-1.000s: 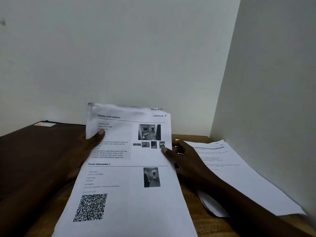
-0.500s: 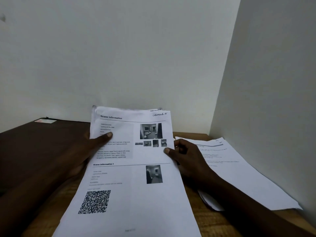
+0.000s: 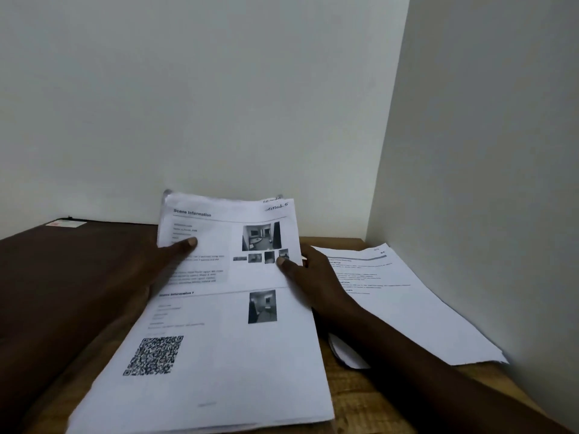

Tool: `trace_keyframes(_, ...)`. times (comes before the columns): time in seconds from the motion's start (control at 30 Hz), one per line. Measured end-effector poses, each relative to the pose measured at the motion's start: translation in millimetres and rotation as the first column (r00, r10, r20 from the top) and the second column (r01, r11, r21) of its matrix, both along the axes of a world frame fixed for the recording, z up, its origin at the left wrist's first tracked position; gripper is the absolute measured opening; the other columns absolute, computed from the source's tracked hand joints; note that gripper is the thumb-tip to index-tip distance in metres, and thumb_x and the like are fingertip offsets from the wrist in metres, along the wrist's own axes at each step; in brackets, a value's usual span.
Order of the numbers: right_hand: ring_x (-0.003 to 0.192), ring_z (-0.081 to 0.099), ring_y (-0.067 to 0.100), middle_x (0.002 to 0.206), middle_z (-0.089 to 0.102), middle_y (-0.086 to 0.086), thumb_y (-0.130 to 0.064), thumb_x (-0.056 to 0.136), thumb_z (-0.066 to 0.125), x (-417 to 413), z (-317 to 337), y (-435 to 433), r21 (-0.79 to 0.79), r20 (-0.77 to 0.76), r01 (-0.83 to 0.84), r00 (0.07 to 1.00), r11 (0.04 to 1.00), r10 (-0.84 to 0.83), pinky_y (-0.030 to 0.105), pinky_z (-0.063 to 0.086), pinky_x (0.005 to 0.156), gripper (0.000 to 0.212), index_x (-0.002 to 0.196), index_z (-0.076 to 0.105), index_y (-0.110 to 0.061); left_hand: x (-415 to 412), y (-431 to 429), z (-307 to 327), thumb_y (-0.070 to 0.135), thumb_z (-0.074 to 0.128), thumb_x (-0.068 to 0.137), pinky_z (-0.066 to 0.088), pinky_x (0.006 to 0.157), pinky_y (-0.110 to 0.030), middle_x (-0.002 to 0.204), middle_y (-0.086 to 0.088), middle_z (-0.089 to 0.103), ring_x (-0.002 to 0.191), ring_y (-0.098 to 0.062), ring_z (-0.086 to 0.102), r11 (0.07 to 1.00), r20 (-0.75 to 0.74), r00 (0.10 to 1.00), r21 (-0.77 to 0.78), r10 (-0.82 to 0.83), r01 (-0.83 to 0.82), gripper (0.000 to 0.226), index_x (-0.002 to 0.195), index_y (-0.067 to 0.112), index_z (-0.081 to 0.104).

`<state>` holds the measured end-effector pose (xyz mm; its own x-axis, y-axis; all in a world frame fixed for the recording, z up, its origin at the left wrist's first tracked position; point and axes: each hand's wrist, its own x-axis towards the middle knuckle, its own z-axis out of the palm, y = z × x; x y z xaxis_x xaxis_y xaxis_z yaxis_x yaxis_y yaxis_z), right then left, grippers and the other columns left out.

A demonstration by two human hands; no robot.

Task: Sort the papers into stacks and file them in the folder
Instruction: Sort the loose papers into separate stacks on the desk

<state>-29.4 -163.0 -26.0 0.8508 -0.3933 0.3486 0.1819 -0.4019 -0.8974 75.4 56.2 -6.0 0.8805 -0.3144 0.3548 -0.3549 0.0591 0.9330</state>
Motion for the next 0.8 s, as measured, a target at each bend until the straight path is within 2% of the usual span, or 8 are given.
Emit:
trace_keyframes(0.07,0.1,0.067,0.02,0.107,0.073,0.0,-0.021,0.088,0.065,-0.7,3.2,-7.3,0.044,0.012,0.028,1.0,0.999,-0.028,0.045,0.051,0.095,0.017,0.105,0.069,-0.02,-2.0,-4.3,7.8,0.021,0.074,0.085,0.058,0.061,-0.024,0.087,-0.001,0.077,0.077,-0.016,0.074,1.0,0.086,0.996,-0.006,-0.013,0.013,0.024,0.106,0.014,0.066)
trace_keyframes(0.2,0.097,0.069,0.017,0.104,0.074,-0.005,-0.033,0.08,0.064,-7.8,8.5,-14.1,0.074,0.085,0.022,0.996,0.997,-0.028,0.047,0.053,0.093,0.027,0.105,0.069,-0.024,-3.0,-19.1,5.0,0.026,0.073,0.089,0.048,0.07,-0.017,0.101,0.004,0.068,0.091,-0.011,0.066,0.971,0.275,0.939,0.056,0.209,-0.233,0.034,0.116,0.011,0.06)
trace_keyframes(0.3,0.098,0.07,0.019,0.105,0.074,-0.003,-0.023,0.086,0.068,-10.0,4.9,-19.5,0.121,0.095,-0.03,0.995,0.992,0.019,0.05,0.053,0.093,0.022,0.108,0.067,-0.023,-10.5,-26.4,-11.2,0.035,0.071,0.082,0.055,0.083,-0.037,0.104,0.0,0.07,0.097,-0.02,0.068,0.957,0.237,0.927,-0.04,0.289,-0.288,0.039,0.115,0.015,0.062)
trace_keyframes(0.4,0.1,0.07,0.023,0.105,0.075,0.0,-0.016,0.085,0.071,-9.0,2.6,-20.6,0.174,0.091,-0.078,0.994,0.982,0.063,0.052,0.052,0.094,0.021,0.105,0.068,-0.023,-17.2,-22.5,-13.7,0.022,0.068,0.092,0.051,0.069,-0.018,0.095,0.004,0.071,0.084,-0.001,0.066,0.937,0.272,0.897,-0.088,0.349,-0.338,0.016,0.107,0.015,0.067)
trace_keyframes(0.5,0.099,0.07,0.026,0.102,0.075,0.004,-0.008,0.086,0.071,-11.6,7.2,-18.0,0.221,0.079,-0.117,0.992,0.968,0.102,0.051,0.053,0.092,0.02,0.103,0.069,-0.019,-21.2,-18.3,-13.0,0.019,0.066,0.094,0.048,0.063,-0.02,0.086,0.01,0.068,0.079,-0.003,0.065,0.927,0.209,0.903,-0.107,0.375,-0.36,0.015,0.105,0.01,0.069)
trace_keyframes(0.57,0.099,0.07,0.027,0.102,0.075,0.005,-0.009,0.085,0.071,-12.7,7.1,-16.5,0.227,0.067,-0.129,0.991,0.965,0.116,0.052,0.053,0.092,0.022,0.106,0.069,-0.018,-20.1,-14.9,-12.9,0.019,0.067,0.093,0.054,0.073,-0.03,0.088,0.004,0.071,0.085,-0.016,0.069,0.928,0.136,0.921,-0.132,0.366,-0.349,0.014,0.104,0.01,0.07)
trace_keyframes(0.67,0.098,0.07,0.028,0.101,0.075,0.005,-0.011,0.081,0.075,-12.8,5.1,-16.7,0.199,0.07,-0.109,0.993,0.974,0.097,0.054,0.053,0.091,0.026,0.104,0.069,-0.02,-22.1,-13.3,-9.7,0.019,0.068,0.093,0.057,0.083,-0.04,0.092,-0.001,0.074,0.089,-0.022,0.072,0.931,0.076,0.939,-0.177,0.335,-0.318,0.012,0.103,0.013,0.07)
trace_keyframes(0.8,0.094,0.07,0.032,0.095,0.075,0.007,-0.011,0.073,0.08,-13.2,9.2,-21.9,0.203,0.11,-0.045,0.994,0.978,0.023,0.056,0.053,0.089,0.031,0.101,0.07,-0.02,-32.7,-14.2,-6.3,0.021,0.066,0.093,0.062,0.074,-0.039,0.101,-0.01,0.075,0.091,-0.028,0.074,0.955,-0.044,0.993,-0.27,0.113,-0.121,0.026,0.115,0.008,0.066)
